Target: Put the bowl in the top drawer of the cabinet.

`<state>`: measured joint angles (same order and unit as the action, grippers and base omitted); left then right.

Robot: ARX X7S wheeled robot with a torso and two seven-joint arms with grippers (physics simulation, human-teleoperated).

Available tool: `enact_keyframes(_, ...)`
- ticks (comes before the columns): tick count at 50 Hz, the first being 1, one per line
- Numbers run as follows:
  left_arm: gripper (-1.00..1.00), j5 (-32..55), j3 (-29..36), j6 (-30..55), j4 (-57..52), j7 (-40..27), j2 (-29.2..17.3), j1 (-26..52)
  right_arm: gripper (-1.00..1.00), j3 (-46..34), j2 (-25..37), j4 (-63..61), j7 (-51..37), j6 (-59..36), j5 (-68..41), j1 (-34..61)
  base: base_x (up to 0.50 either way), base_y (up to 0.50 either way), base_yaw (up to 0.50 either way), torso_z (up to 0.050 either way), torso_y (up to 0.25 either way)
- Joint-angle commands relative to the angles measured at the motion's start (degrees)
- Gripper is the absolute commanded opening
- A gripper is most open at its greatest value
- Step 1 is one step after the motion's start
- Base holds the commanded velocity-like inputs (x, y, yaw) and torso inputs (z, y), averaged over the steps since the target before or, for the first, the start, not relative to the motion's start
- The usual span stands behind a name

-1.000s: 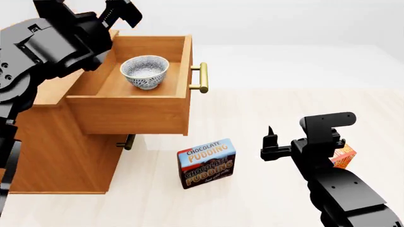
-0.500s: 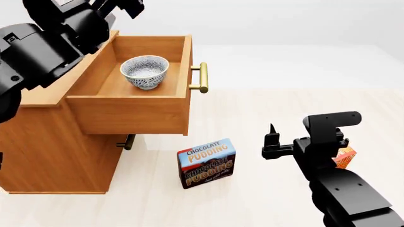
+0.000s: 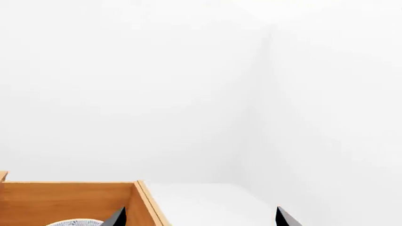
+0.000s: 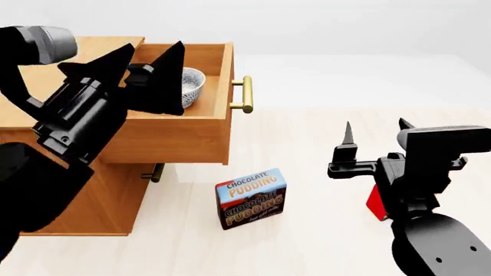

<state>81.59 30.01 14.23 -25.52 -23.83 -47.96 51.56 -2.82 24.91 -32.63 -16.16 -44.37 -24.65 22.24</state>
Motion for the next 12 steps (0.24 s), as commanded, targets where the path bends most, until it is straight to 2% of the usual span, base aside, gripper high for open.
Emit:
enact_keyframes(1, 1.0, -13.59, -1.59, -9.78, -11.17, -0.03, -4.84, -16.51, 1.0, 0.11, 1.08, -11.67, -4.09, 0.21, 1.9, -3.14, 0.0, 0.0, 0.0, 0.0, 0.0)
enact_keyframes(4, 1.0, -17.59, -3.1, -15.52, -12.43, 0.25, -5.3, -23.23, 1.0, -0.76, 1.3, -12.92, -4.43, 2.84, 3.65, -5.39, 0.0, 0.0, 0.0, 0.0, 0.0)
enact_keyframes(7, 1.0, -26.05, -5.31, -22.7, -14.66, -1.34, -5.68, -32.07, 1.0, 0.1, 1.88, -16.53, -4.61, 5.65, 4.31, -9.21, 0.0, 0.0, 0.0, 0.0, 0.0)
enact_keyframes(12, 1.0, -34.27, -6.98, -28.66, -15.41, -2.88, -4.88, -39.69, 1.0, -0.39, 3.1, -21.51, -6.37, 9.52, 8.5, -14.26, 0.0, 0.0, 0.0, 0.0, 0.0)
